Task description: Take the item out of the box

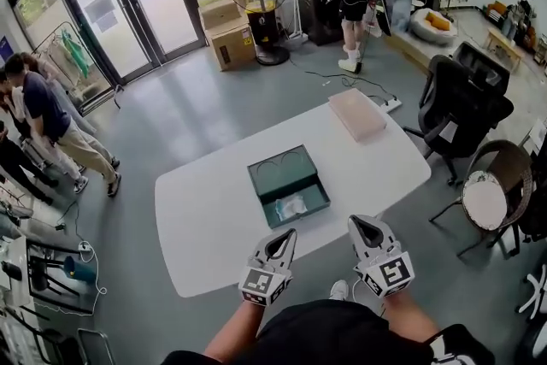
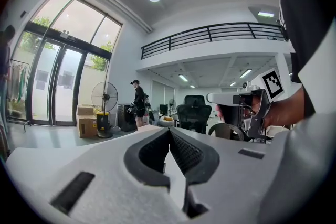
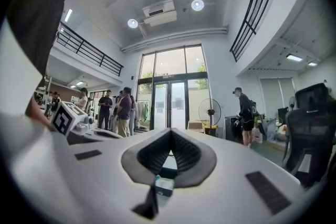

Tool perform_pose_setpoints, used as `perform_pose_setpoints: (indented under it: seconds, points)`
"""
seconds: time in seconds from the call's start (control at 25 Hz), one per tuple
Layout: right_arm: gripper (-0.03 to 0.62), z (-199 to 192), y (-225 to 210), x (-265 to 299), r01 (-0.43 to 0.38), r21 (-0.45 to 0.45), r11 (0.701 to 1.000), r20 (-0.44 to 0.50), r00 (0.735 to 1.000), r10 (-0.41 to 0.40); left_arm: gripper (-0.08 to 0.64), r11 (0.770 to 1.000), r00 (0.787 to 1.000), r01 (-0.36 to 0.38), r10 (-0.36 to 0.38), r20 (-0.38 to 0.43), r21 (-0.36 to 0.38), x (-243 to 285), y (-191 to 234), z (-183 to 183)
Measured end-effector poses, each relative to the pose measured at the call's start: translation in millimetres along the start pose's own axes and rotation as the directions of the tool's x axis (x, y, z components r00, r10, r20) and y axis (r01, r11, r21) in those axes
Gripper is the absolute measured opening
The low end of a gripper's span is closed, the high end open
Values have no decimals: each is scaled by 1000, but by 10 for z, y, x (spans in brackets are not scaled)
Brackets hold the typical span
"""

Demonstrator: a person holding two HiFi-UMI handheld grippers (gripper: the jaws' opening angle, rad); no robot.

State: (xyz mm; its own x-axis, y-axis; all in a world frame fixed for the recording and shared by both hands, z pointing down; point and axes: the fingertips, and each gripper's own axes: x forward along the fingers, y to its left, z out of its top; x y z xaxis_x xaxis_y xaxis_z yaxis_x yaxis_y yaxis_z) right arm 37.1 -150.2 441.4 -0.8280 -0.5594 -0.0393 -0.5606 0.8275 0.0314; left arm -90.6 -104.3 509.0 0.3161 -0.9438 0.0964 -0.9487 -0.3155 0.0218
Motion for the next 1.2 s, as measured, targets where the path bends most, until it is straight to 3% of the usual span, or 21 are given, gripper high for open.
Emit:
perform_pose_setpoints:
  seconds: [0.28, 0.48, 0.76, 0.96, 1.04, 1.2]
  points:
    - [6, -136, -439, 123, -116, 5, 993, -23, 993, 116, 12, 997, 996, -77, 77, -35, 0, 454, -49, -53]
    - [6, -168, -519, 253, -212, 25, 977, -24, 977, 212, 12, 992, 990, -123, 123, -67, 8, 569, -44, -88]
    - [6, -300, -501, 481, -268, 59, 962, -36, 962, 270, 12, 984, 978, -178, 180, -107, 29, 552, 141, -216]
    - [6, -355, -393, 728, -289, 57, 955, -47, 955, 292, 14, 983, 973, -162, 173, -154, 82, 521, 343, -275]
    - [6, -361, -372, 845, -293, 57, 954, -48, 954, 296, 75, 985, 975, -139, 153, -158, 100, 567, 428, -352]
    - [6, -416, -350, 1050, -305, 54, 951, -51, 950, 308, 132, 984, 970, -101, 130, -208, 147, 707, 618, -475]
